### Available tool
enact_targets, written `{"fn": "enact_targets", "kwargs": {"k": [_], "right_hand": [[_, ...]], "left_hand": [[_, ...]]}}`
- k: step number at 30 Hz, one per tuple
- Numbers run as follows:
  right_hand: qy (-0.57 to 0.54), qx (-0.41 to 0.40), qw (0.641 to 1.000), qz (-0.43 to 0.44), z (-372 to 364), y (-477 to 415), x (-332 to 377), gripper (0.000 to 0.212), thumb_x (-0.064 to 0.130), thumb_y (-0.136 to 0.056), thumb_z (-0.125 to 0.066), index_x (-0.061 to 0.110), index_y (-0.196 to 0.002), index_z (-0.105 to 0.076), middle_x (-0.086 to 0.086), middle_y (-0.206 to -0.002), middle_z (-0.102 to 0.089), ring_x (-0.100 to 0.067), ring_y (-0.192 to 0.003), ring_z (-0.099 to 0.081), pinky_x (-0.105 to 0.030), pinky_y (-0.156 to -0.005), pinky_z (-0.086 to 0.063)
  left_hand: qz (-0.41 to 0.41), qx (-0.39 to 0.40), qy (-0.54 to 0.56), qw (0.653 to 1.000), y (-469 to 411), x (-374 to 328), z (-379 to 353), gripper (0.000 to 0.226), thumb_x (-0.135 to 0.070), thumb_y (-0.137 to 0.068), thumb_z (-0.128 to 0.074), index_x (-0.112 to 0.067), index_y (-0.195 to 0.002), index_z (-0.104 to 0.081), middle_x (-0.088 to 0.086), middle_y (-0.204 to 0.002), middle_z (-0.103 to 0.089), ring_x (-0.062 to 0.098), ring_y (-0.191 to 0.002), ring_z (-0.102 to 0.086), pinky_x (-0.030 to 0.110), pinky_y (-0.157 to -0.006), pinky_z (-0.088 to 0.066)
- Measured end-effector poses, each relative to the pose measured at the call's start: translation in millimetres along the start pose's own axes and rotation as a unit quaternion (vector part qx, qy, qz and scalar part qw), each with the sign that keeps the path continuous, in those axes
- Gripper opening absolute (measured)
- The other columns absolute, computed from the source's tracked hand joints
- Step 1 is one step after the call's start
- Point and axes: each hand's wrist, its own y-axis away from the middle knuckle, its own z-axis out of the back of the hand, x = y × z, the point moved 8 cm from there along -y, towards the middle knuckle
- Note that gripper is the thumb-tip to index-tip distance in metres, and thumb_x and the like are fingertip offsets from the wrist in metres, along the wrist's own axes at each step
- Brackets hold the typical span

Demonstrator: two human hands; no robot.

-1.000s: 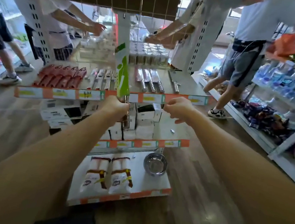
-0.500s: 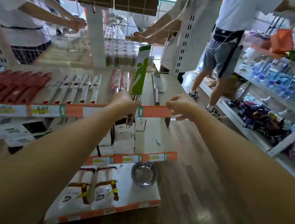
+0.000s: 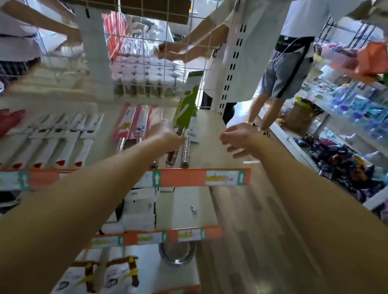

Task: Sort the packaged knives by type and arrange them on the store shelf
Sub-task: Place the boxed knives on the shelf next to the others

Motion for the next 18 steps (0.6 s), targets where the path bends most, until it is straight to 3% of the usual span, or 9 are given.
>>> {"fn": "enact_targets", "kwargs": {"k": [2,4,7,10,13,15,18], "right_hand": [[0.006,0.027,1.0,0.001,2,-8,1,0.033,0.017,-0.094,-0.052,0.001,-0.123,-0.056,-0.017,-0.13,-0.057,-0.026,-0.099,-0.058,-0.037,-0.088,-0.049],[0.015,0.051,0.999,0.007,5,-15,3,0.036,0.016,-0.095,-0.051,0.0,-0.127,-0.052,-0.017,-0.132,-0.055,-0.028,-0.108,-0.059,-0.039,-0.096,-0.046],[0.029,0.066,0.997,0.025,8,-28,4,0.034,0.018,-0.095,-0.051,0.002,-0.125,-0.053,-0.014,-0.129,-0.057,-0.026,-0.102,-0.059,-0.037,-0.089,-0.048],[0.032,0.078,0.996,0.034,5,-37,1,0.034,0.019,-0.094,-0.052,0.003,-0.124,-0.055,-0.012,-0.116,-0.061,-0.021,-0.09,-0.056,-0.033,-0.077,-0.049],[0.033,0.092,0.994,0.039,-1,-43,-3,0.032,0.019,-0.093,-0.053,0.004,-0.121,-0.057,-0.005,-0.102,-0.059,-0.021,-0.087,-0.056,-0.026,-0.062,-0.047],[0.035,0.099,0.994,0.039,-5,-46,-6,0.031,0.018,-0.093,-0.053,0.006,-0.121,-0.057,-0.005,-0.102,-0.059,-0.022,-0.089,-0.057,-0.026,-0.062,-0.048],[0.042,0.095,0.994,0.035,-5,-51,-10,0.03,0.019,-0.094,-0.052,0.007,-0.121,-0.057,-0.004,-0.102,-0.06,-0.022,-0.09,-0.058,-0.03,-0.071,-0.049]], "left_hand": [[0.017,0.008,0.009,1.0,-3,-4,-6,0.041,-0.014,-0.092,-0.058,-0.004,-0.129,-0.045,0.004,-0.084,-0.051,0.008,-0.063,-0.045,0.015,-0.045,-0.041],[0.024,0.003,0.011,1.0,-9,-8,-9,0.039,-0.017,-0.091,-0.06,-0.003,-0.126,-0.049,0.006,-0.086,-0.054,0.012,-0.069,-0.05,0.019,-0.053,-0.043],[0.031,0.001,0.014,0.999,-14,-12,-15,0.033,-0.019,-0.091,-0.06,0.001,-0.115,-0.054,0.011,-0.094,-0.057,0.019,-0.08,-0.054,0.021,-0.058,-0.044],[0.031,-0.004,0.011,0.999,-14,-15,-22,0.022,-0.024,-0.091,-0.06,-0.004,-0.098,-0.056,0.007,-0.078,-0.051,0.014,-0.067,-0.048,0.017,-0.05,-0.037],[0.049,0.003,0.017,0.999,-18,-14,-34,0.022,-0.025,-0.09,-0.06,-0.004,-0.097,-0.056,0.006,-0.077,-0.052,0.016,-0.069,-0.049,0.021,-0.056,-0.042],[0.06,0.015,0.024,0.998,-19,-14,-43,0.025,-0.026,-0.089,-0.061,-0.003,-0.099,-0.057,0.01,-0.085,-0.055,0.02,-0.077,-0.053,0.026,-0.061,-0.043],[0.06,0.024,0.021,0.998,-21,-19,-52,0.027,-0.024,-0.089,-0.06,-0.001,-0.104,-0.058,0.01,-0.088,-0.054,0.019,-0.075,-0.051,0.022,-0.053,-0.037]]}}
